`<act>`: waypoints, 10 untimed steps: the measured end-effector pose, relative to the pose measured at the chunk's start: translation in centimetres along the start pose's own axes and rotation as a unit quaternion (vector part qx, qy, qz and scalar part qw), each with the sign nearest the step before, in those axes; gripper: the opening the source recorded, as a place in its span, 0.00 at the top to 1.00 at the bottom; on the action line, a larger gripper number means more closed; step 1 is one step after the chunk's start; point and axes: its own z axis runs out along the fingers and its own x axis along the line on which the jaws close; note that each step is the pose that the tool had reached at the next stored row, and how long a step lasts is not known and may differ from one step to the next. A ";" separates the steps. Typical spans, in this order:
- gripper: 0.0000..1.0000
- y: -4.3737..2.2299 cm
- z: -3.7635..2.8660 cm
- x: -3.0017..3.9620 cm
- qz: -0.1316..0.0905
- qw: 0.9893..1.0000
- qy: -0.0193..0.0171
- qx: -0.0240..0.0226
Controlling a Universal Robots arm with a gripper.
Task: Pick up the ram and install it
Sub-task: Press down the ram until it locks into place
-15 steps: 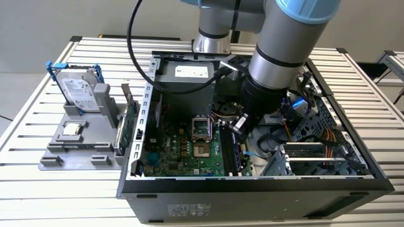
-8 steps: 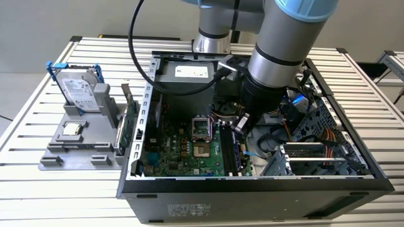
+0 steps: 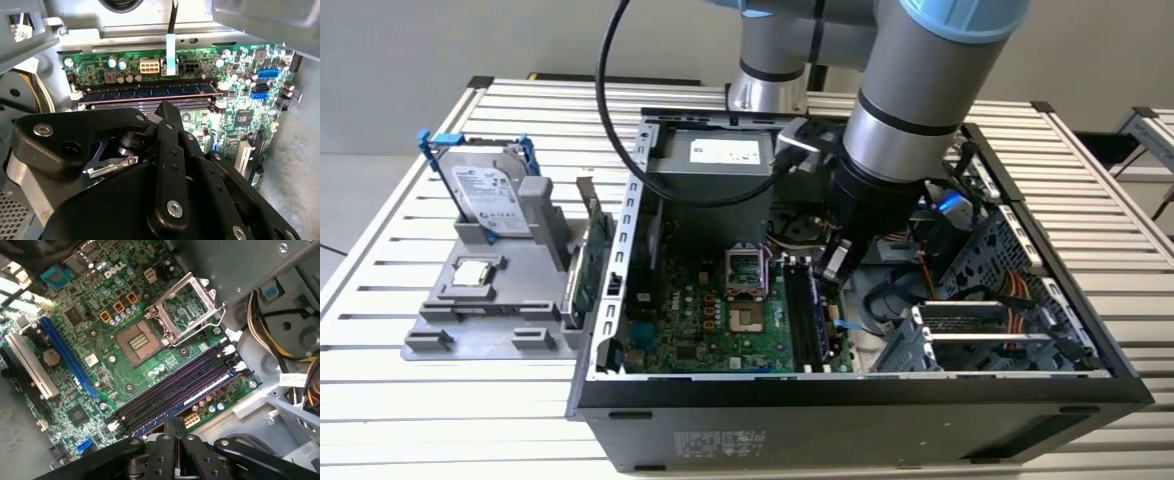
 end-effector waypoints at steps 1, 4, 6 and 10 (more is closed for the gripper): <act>1.00 0.02 0.00 -0.02 -0.008 1.000 0.000 0.001; 1.00 0.06 0.00 -0.09 -0.031 1.000 0.000 0.002; 1.00 0.07 0.00 -0.11 -0.045 0.999 0.001 0.003; 1.00 0.09 0.00 -0.14 -0.077 0.997 0.001 0.005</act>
